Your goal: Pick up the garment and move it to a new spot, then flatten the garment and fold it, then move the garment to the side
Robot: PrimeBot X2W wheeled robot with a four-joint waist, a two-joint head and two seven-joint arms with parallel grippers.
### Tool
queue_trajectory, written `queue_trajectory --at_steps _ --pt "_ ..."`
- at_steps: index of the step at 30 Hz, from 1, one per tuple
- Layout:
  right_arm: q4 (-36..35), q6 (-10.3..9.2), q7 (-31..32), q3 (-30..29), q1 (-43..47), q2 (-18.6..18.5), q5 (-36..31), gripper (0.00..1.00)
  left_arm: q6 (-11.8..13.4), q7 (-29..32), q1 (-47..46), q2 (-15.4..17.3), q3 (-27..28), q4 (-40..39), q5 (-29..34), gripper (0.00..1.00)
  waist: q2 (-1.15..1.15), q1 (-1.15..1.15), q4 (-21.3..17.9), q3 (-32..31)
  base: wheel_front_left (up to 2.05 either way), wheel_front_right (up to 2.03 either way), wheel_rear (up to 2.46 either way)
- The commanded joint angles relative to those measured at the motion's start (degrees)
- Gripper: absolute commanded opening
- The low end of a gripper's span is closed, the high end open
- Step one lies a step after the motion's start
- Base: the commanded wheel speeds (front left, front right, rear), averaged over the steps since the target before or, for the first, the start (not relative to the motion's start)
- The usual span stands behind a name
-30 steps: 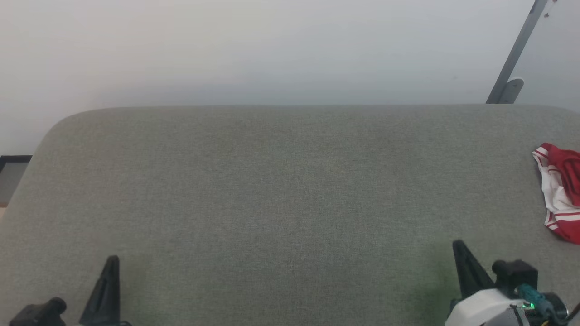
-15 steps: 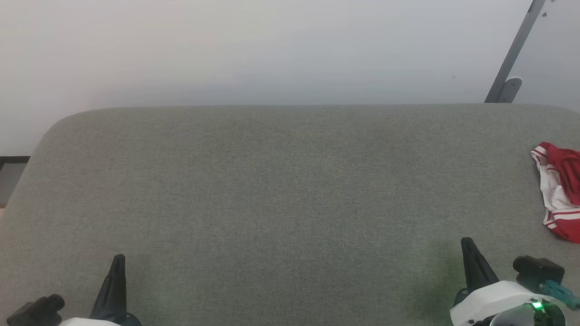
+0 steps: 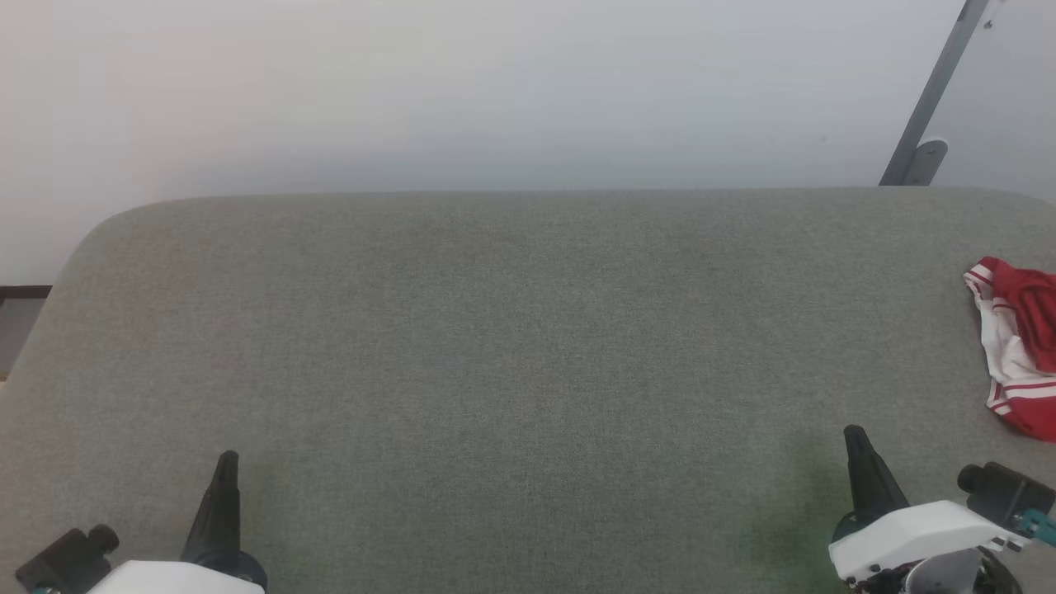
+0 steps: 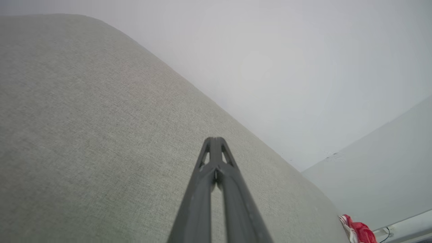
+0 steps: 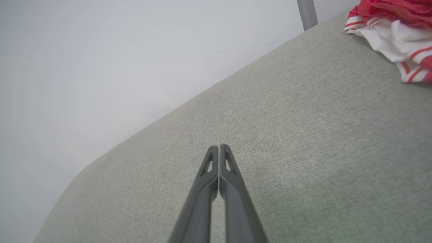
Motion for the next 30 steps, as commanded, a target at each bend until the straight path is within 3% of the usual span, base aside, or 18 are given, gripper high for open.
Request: queue_trajectory --at_steps 1,30 --pt "-1.32 -0.02 0.62 -0.22 -1.74 -0.09 2.53 0.0 -0.07 0.54 -1.65 0.27 0.57 -0.38 -2.22 0.0 0.0 0.0 -0.03 0.01 0.0 0.0 0.0" --pt "-3.5 -0.04 6.09 -1.21 -2.63 0.53 24.29 0.0 -0.14 6.03 -5.48 -3.02 1.27 1.52 -18.01 0.0 0.0 0.0 -0.5 0.13 0.0 0.0 0.0"
